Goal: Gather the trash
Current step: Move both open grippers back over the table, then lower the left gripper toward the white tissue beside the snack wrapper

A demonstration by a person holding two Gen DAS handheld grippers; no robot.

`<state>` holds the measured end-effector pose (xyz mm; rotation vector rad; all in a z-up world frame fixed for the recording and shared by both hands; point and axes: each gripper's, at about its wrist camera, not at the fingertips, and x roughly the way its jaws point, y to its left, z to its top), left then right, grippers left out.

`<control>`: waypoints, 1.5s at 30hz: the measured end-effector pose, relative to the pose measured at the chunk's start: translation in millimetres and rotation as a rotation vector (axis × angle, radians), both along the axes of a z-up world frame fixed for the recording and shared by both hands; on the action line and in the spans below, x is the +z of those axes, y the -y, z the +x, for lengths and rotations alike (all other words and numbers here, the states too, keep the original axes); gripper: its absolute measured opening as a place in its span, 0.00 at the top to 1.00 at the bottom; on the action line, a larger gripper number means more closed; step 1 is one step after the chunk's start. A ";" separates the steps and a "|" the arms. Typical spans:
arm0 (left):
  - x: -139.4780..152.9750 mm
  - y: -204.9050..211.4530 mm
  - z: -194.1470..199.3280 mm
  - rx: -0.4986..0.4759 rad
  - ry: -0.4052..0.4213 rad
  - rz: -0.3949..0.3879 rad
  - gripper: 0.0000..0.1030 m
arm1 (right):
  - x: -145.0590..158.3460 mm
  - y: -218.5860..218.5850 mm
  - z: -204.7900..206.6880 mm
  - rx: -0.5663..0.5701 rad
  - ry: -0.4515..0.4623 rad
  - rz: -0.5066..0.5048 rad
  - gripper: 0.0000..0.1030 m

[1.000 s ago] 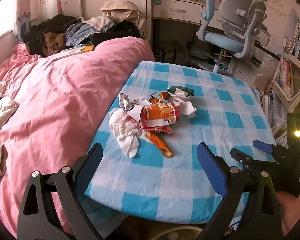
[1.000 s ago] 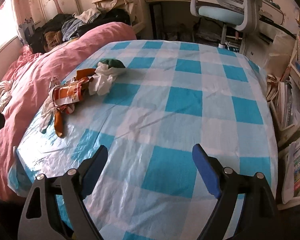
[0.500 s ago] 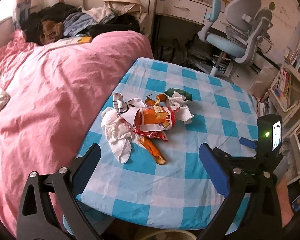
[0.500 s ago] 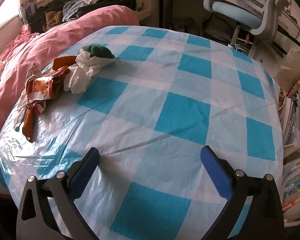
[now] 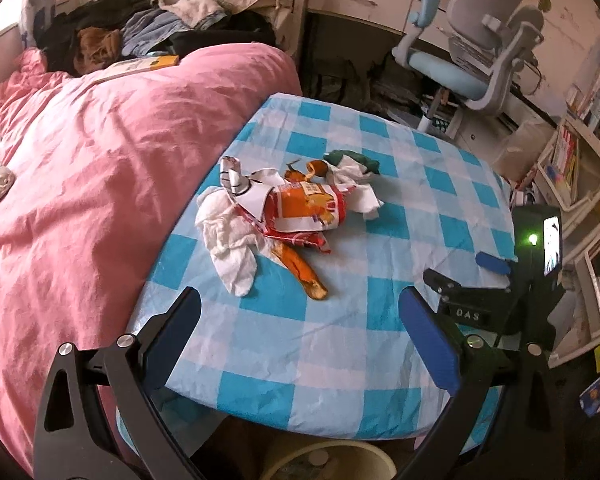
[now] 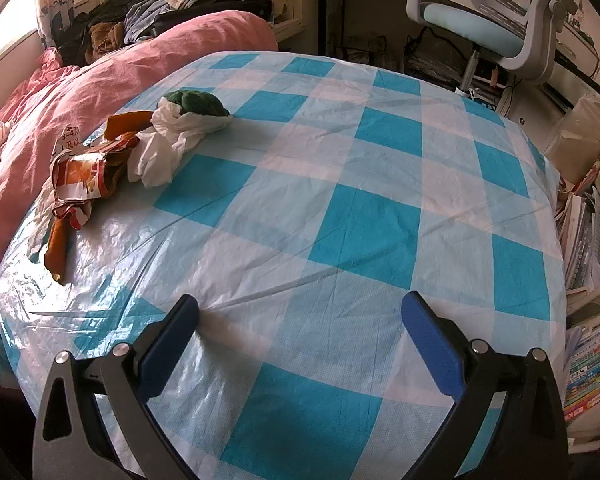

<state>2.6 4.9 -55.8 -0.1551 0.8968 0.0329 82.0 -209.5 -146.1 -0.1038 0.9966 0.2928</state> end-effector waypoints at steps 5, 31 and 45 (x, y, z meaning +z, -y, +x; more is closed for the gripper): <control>-3.9 11.0 -9.7 -0.044 -0.006 0.039 0.07 | 0.1 0.5 0.1 0.000 0.000 0.000 0.06; 0.9 1.8 -9.8 -0.044 -0.002 -0.003 0.07 | 0.0 -0.3 0.1 0.000 0.000 0.000 0.06; -17.7 -70.5 28.9 0.146 -0.108 -0.195 0.07 | -0.5 -0.7 0.3 0.000 0.000 0.000 0.06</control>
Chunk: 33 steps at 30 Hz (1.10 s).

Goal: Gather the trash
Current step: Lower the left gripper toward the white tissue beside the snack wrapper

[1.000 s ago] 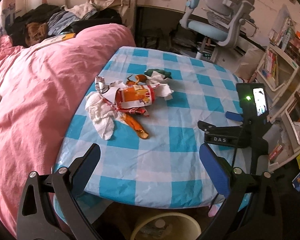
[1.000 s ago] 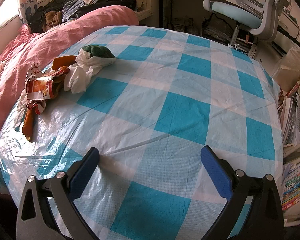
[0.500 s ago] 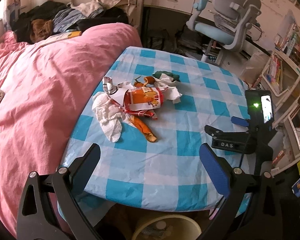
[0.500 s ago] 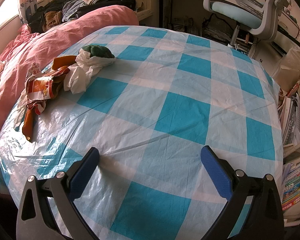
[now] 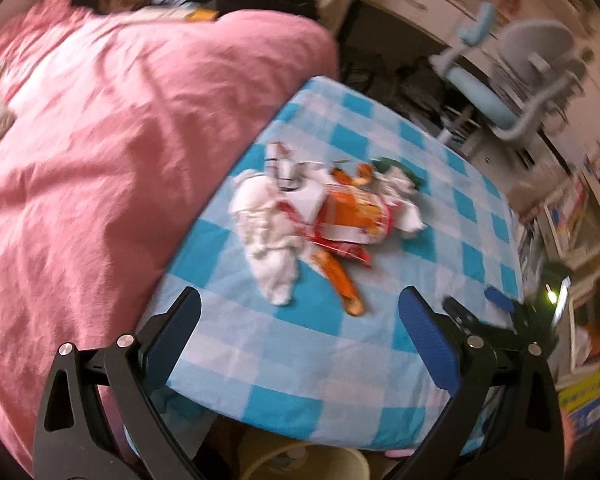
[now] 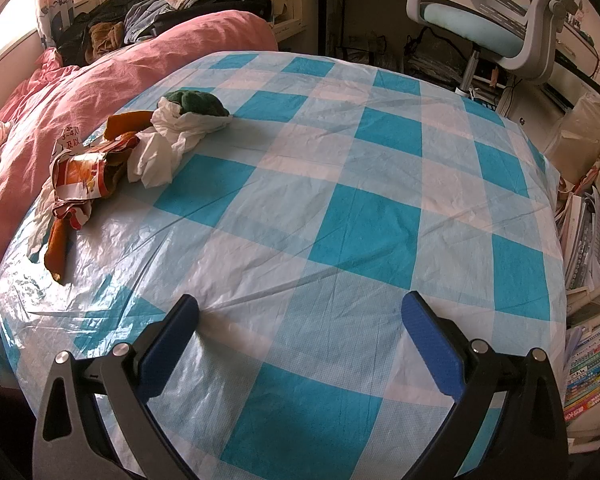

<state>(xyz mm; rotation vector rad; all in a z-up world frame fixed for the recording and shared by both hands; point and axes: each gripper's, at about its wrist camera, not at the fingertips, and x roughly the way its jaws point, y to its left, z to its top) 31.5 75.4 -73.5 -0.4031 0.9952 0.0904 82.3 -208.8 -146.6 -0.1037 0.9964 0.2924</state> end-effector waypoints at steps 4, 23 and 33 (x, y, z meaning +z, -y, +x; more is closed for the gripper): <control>-6.8 -14.8 12.8 0.030 -0.026 -0.010 0.07 | -0.2 -0.4 0.1 0.000 0.000 0.000 0.06; -29.6 -32.3 105.1 0.027 -0.034 0.062 0.07 | 12.0 -16.7 3.0 0.048 -0.065 0.007 0.06; -57.3 5.4 136.1 -0.167 -0.083 0.013 0.53 | 41.9 -36.1 -15.9 0.132 0.045 -0.005 0.06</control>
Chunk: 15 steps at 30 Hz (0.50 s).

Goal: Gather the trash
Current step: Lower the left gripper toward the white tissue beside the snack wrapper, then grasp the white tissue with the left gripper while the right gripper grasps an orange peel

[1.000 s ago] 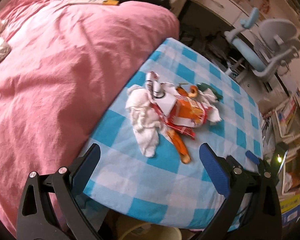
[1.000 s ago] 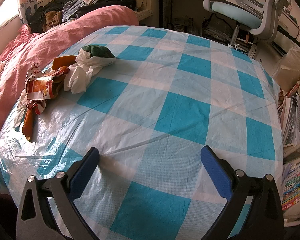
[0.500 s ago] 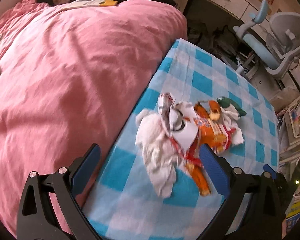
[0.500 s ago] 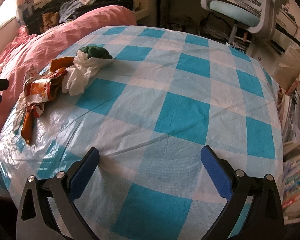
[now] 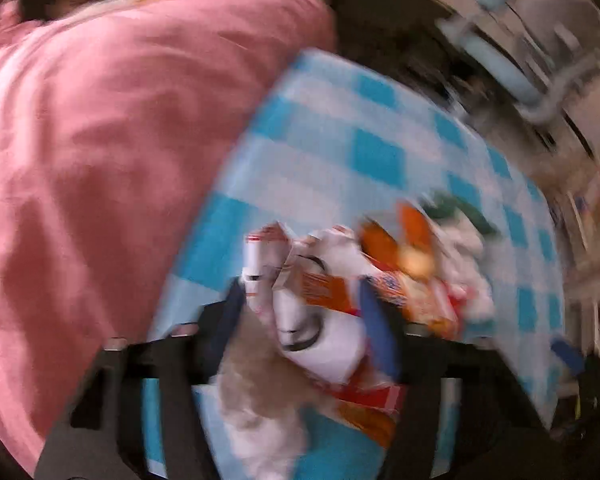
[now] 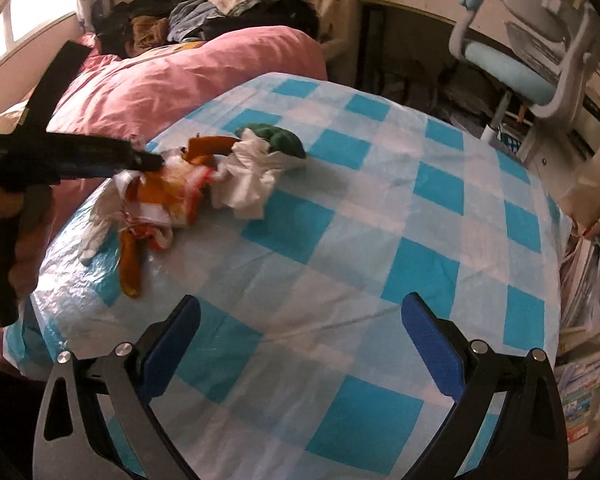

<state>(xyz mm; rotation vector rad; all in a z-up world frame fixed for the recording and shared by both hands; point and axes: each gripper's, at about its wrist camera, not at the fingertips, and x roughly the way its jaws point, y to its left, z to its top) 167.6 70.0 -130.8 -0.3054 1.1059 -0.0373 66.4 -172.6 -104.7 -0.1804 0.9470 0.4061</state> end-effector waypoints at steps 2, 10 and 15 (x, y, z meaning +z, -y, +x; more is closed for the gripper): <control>0.7 14.2 -3.4 -0.086 -0.045 -0.102 0.63 | -0.9 -0.1 -2.8 0.020 -0.011 0.000 0.06; 20.1 35.7 -28.3 -0.129 -0.005 0.037 0.36 | -9.1 -22.0 -27.5 0.227 -0.163 0.088 0.07; 43.7 14.7 -59.3 -0.051 0.053 0.088 0.30 | -9.4 -40.8 -42.5 0.298 -0.158 0.139 0.23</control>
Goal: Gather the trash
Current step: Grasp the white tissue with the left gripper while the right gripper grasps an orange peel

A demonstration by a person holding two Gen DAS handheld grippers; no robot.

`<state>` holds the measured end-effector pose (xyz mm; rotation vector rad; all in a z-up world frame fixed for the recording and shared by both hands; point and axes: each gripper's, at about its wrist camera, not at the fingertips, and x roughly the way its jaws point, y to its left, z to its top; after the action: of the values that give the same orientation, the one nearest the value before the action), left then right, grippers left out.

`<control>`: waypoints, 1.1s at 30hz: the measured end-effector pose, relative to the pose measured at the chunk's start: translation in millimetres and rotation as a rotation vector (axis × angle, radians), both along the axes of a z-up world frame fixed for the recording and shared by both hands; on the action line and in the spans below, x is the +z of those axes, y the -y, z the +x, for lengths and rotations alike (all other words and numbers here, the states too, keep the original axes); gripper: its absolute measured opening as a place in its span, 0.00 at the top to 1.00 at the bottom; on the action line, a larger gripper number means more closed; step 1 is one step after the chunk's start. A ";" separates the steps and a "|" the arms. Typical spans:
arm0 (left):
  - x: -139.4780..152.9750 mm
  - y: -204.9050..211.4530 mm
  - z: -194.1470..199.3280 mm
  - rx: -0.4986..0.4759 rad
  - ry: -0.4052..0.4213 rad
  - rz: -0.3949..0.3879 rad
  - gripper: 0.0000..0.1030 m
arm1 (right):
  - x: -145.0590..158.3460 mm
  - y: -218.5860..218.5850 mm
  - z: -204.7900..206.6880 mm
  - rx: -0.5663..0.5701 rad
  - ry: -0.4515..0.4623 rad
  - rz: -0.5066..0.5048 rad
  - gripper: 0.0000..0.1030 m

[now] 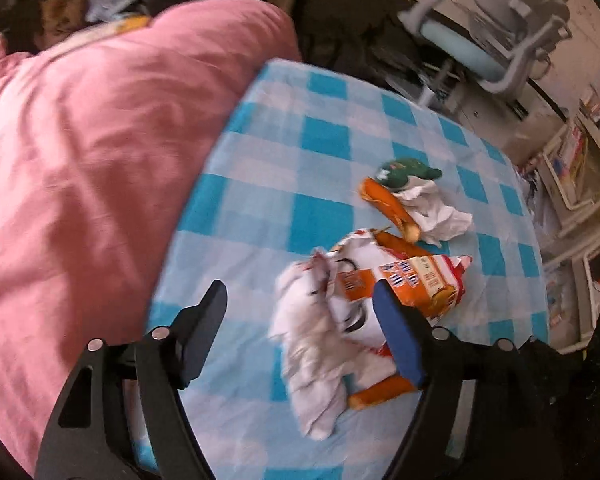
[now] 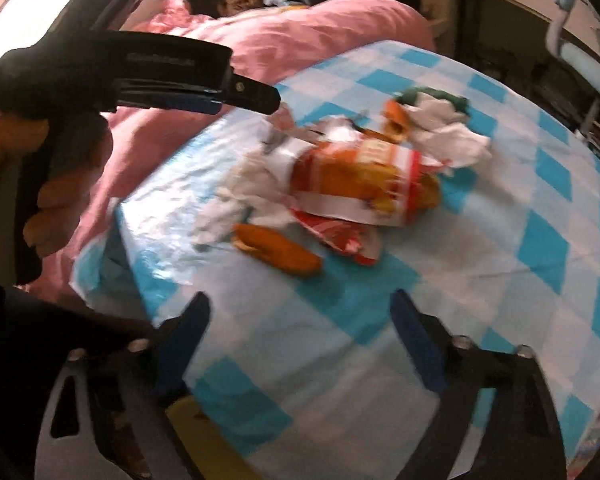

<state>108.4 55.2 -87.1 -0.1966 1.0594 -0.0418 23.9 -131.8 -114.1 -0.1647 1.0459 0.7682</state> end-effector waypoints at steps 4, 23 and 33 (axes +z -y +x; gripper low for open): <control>-7.8 -4.6 -11.1 -0.016 -0.047 0.033 0.30 | 3.5 -19.0 -7.6 0.038 0.049 0.031 0.30; -37.1 28.0 3.7 -0.137 -0.069 0.228 0.33 | -19.2 -44.8 5.7 0.038 0.152 -0.053 0.49; -16.4 12.4 -17.2 -0.137 -0.058 0.096 0.88 | -11.7 -46.1 -6.4 0.087 0.162 -0.096 0.84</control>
<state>91.2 42.9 -103.5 -0.0377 1.1285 -0.1093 17.5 -85.7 -125.8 -0.3512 0.9262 0.7704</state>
